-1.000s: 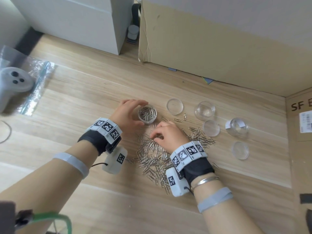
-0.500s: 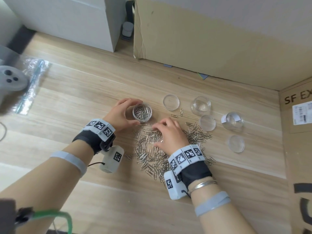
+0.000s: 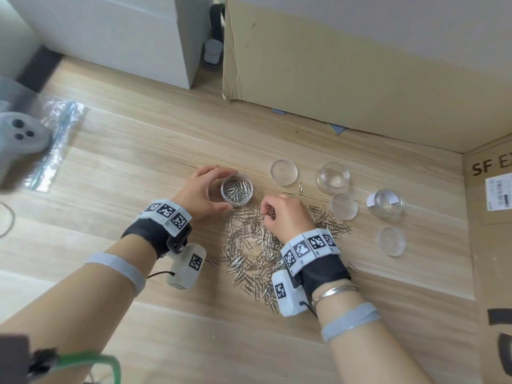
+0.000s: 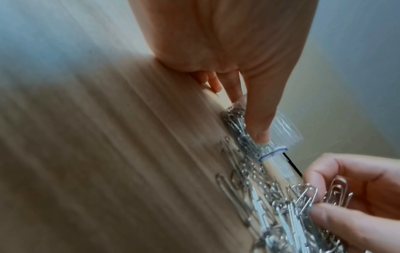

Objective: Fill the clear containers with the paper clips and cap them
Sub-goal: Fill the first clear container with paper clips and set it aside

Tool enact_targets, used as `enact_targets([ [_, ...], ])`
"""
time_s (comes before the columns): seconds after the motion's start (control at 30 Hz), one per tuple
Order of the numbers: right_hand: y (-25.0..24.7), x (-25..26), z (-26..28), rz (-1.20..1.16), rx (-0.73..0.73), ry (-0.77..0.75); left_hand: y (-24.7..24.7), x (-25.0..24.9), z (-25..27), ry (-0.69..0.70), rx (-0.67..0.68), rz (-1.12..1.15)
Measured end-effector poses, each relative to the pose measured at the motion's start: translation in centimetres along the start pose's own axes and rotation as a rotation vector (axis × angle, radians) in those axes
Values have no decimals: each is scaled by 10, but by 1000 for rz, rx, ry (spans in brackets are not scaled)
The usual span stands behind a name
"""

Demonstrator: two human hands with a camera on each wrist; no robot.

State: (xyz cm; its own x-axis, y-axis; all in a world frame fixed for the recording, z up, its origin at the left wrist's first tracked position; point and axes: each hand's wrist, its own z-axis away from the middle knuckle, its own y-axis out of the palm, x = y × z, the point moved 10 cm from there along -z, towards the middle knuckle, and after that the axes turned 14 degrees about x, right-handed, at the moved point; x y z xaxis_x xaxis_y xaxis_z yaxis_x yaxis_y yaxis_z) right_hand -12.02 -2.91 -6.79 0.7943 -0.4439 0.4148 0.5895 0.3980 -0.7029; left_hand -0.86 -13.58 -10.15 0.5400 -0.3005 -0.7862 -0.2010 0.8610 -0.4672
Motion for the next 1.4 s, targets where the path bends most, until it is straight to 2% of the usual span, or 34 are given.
enact_targets([
  [0.1,-16,1,-1,-72,-62,-2,0,-1,0,-2,4,7],
  [0.33,-58,55,-5,-138,-212,-184,0,-2,0,-10,7,10],
  [0.53,-42,65,-22,-127,-134,-180,0,-1,0,-24,5,32],
  [0.67,-38,63,-21,-204,-104,-179,0,-1,0,-27,4,43],
  [0.83,-45,42,-16,-269,-152,-128,0,-2,0,-19,9,33],
  [0.97,-49,14,-8,-193,-178,-25,0,-1,0,-23,8,33],
  [1.1,-28,-22,-4,5,-39,167,1,0,0,-34,20,34],
  [1.2,-14,-38,3,60,22,269,1,-1,1,-38,25,33],
  [1.27,-6,-38,5,49,33,268,4,-1,2,-49,32,43],
  [1.4,5,-27,8,-72,30,163,6,-4,5,-85,41,56],
])
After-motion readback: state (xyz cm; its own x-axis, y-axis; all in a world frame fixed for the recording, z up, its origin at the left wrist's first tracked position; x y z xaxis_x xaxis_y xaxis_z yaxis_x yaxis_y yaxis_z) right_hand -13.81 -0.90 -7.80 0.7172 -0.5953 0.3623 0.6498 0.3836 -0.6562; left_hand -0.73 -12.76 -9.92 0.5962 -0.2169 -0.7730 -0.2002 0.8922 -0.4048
